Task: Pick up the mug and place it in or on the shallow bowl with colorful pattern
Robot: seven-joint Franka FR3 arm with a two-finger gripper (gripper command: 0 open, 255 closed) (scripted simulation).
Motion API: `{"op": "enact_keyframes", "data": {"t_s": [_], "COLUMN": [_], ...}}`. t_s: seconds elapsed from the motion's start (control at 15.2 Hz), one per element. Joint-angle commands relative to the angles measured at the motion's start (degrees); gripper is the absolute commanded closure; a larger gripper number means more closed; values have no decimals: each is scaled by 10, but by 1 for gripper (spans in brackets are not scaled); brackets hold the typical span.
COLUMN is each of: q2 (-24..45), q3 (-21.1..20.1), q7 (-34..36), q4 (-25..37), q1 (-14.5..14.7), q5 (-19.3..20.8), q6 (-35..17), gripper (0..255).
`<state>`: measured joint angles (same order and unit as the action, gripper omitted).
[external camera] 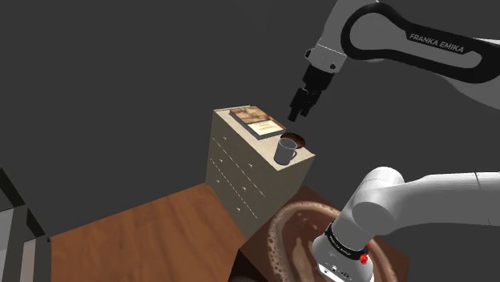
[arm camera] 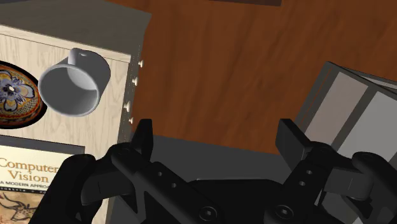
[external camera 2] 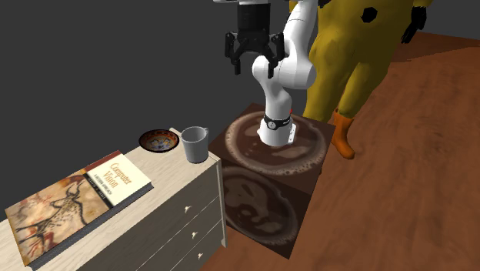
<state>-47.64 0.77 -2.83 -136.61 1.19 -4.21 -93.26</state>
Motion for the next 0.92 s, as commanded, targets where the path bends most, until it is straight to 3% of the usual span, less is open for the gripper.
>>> {"op": "enact_keyframes", "data": {"t_s": [0.0,0.46,0.86], "q2": [0,25,85], "q3": [0,74,142], "q7": [0,-98,-182], "q4": [0,-74,-106], "q1": [0,-19,-33], "q5": [0,46,80], "q6": [0,-98,-193], "gripper": [0,0,0]}}
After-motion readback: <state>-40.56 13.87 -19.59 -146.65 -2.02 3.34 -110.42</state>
